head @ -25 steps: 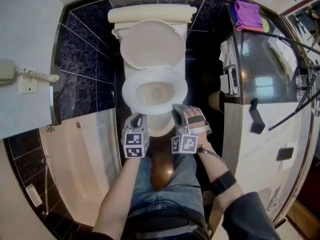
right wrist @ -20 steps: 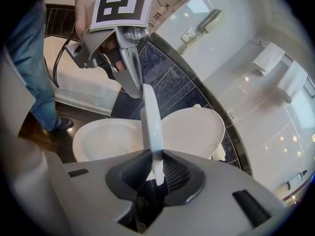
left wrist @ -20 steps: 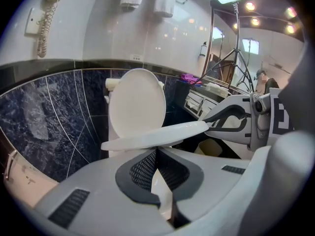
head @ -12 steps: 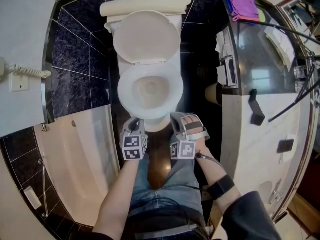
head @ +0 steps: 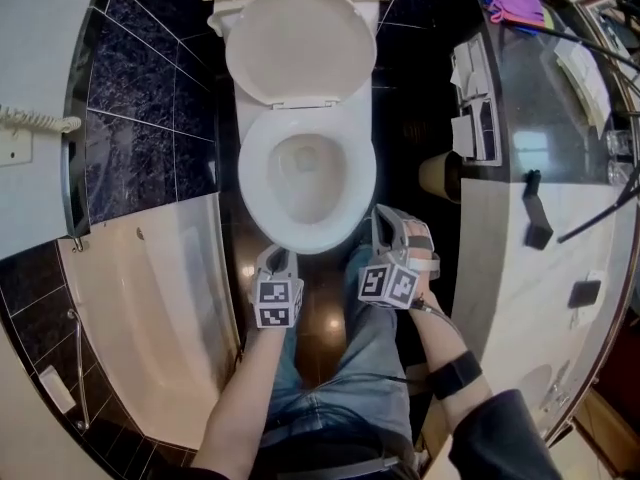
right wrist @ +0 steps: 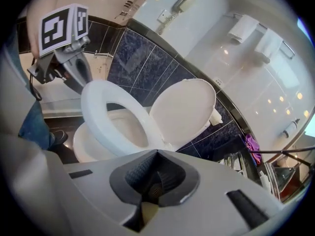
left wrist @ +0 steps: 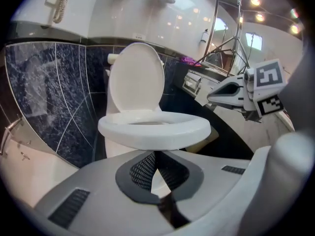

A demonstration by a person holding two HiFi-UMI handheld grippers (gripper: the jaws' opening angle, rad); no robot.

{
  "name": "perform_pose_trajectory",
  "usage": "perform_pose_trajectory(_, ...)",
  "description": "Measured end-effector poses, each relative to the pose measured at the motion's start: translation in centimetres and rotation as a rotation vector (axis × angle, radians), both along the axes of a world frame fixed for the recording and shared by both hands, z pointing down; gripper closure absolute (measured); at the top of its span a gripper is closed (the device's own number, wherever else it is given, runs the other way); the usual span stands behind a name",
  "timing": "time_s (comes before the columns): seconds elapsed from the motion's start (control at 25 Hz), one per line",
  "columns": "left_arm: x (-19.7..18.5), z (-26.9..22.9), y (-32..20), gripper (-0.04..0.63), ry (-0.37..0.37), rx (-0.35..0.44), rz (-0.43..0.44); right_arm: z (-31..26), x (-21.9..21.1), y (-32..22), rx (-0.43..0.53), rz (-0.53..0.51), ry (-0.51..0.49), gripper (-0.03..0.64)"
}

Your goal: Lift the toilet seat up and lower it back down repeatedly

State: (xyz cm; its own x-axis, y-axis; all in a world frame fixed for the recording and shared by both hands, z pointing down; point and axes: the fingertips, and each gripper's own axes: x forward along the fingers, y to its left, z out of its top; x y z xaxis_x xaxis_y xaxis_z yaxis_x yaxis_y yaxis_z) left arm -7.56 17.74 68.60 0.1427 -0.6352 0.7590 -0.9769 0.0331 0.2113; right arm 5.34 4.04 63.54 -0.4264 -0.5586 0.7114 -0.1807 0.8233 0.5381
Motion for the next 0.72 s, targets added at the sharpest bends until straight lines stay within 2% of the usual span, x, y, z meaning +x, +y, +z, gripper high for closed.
perform_pose_trajectory(0.44, 2.3, 11.4, 5.0, 0.595, 0.001, -0.064, 0.072, 8.1, -0.6, 1.0, -0.035, 0.087, -0.017, 0.600)
perform_pose_trajectory(0.72, 3.1, 16.5, 7.5, 0.595, 0.028, -0.151, 0.073, 12.0, 0.0, 2.1, -0.061, 0.130, 0.002, 0.600)
